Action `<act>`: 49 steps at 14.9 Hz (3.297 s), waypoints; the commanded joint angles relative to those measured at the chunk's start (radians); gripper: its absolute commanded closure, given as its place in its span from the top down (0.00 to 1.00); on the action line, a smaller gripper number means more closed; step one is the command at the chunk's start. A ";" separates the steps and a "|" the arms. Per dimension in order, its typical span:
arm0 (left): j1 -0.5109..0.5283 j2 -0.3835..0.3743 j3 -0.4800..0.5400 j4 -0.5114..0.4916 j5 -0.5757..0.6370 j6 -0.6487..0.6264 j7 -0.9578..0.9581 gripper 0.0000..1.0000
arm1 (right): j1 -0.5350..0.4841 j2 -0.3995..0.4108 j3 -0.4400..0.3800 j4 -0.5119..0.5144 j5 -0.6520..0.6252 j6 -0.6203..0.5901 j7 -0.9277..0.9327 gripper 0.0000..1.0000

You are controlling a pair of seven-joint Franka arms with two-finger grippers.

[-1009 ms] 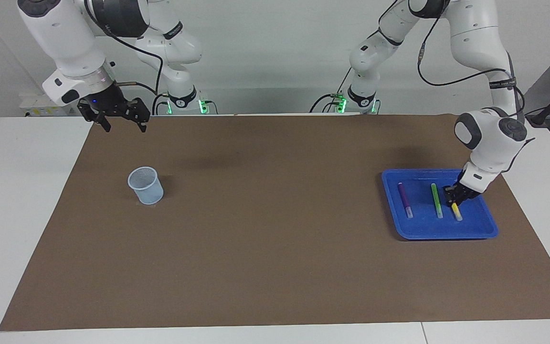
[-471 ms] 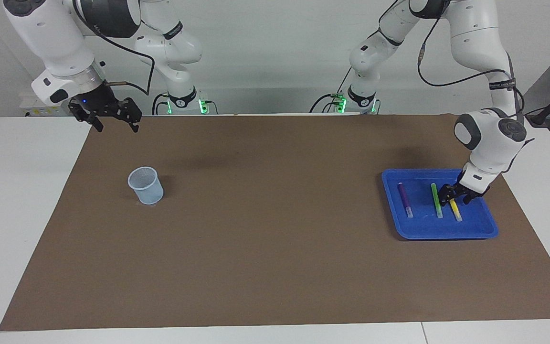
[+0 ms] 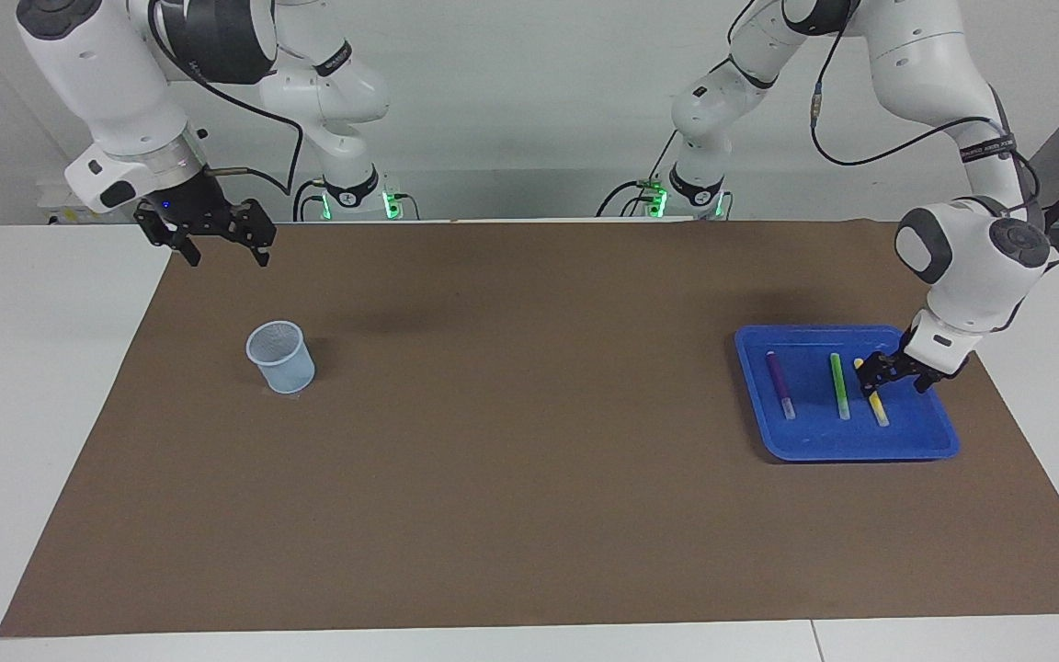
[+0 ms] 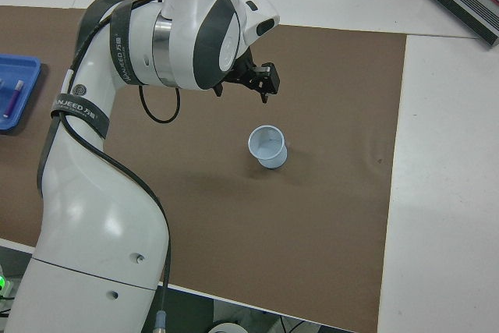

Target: Right arm passes pens to left for tray arrangement

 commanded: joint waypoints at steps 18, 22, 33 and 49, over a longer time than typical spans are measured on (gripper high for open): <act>-0.199 -0.165 -0.018 0.368 -0.118 -0.617 -0.317 1.00 | -0.002 -0.010 0.000 -0.012 -0.006 0.022 -0.013 1.00; -0.344 -0.200 0.134 0.369 -0.119 -0.694 -0.316 1.00 | -0.002 -0.012 0.000 -0.012 -0.006 0.022 -0.013 1.00; -0.684 -0.257 0.516 0.397 -0.185 -0.729 -0.294 1.00 | -0.002 -0.010 0.000 -0.012 -0.006 0.022 -0.013 1.00; -0.653 -0.281 0.447 0.392 -0.282 -0.734 -0.171 1.00 | -0.004 -0.012 0.000 -0.012 -0.008 0.022 -0.013 1.00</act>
